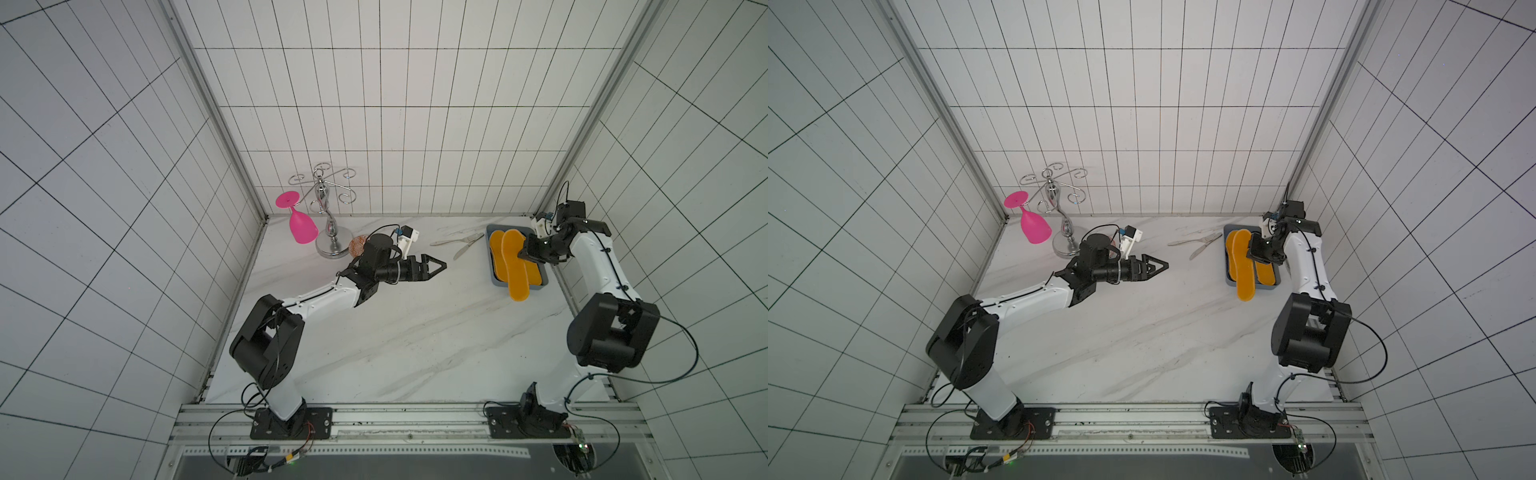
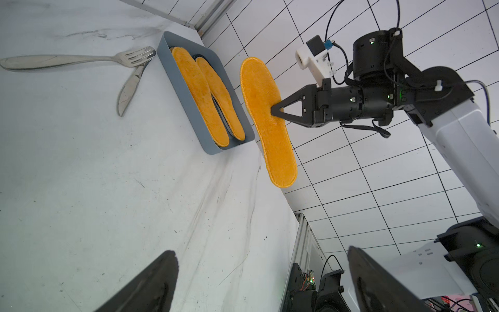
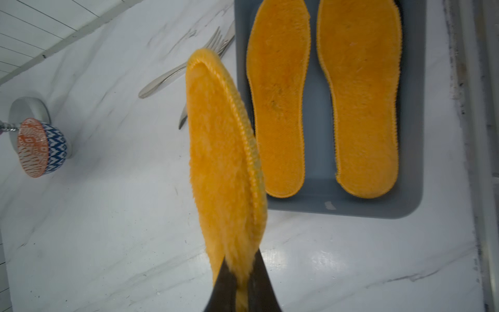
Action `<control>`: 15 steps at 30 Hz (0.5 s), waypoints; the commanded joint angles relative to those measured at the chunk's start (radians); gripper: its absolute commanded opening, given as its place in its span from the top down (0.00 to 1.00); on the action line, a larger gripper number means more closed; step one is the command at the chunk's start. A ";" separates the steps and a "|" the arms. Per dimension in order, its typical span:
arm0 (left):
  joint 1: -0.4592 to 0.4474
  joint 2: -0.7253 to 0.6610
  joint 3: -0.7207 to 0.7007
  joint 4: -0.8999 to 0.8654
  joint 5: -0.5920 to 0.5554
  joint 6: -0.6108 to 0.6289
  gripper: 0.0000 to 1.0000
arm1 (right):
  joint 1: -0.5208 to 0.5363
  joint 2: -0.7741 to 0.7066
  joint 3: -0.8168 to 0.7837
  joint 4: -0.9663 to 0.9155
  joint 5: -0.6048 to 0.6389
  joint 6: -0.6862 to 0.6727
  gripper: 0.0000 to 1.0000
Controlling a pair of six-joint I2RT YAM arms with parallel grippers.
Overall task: Put the insoles into the storage box
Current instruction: Place the insole in the storage box.
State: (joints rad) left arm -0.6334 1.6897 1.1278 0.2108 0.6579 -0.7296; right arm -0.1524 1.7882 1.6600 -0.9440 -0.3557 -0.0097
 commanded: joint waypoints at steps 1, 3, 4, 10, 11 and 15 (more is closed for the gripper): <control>0.000 -0.037 0.012 -0.024 0.000 0.044 0.01 | -0.025 0.082 0.099 0.005 0.100 -0.102 1.00; 0.002 -0.041 0.007 -0.034 0.002 0.053 0.01 | -0.031 0.145 0.163 0.008 0.135 -0.137 1.00; 0.003 -0.044 0.005 -0.044 0.000 0.060 0.01 | -0.040 0.180 0.194 0.016 0.138 -0.150 1.00; 0.019 -0.065 -0.023 -0.052 0.009 0.065 0.01 | -0.109 0.387 0.352 0.084 0.054 -0.198 1.00; 0.021 -0.065 -0.024 -0.050 0.014 0.066 0.01 | -0.116 0.423 0.395 0.073 0.020 -0.199 1.00; 0.033 -0.060 -0.025 -0.054 0.018 0.062 0.01 | -0.120 0.523 0.518 0.004 0.024 -0.230 1.00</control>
State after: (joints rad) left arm -0.6102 1.6505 1.1141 0.1596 0.6662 -0.6872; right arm -0.2596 2.2768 2.0895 -0.8886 -0.3023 -0.1967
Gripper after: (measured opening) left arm 0.989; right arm 0.082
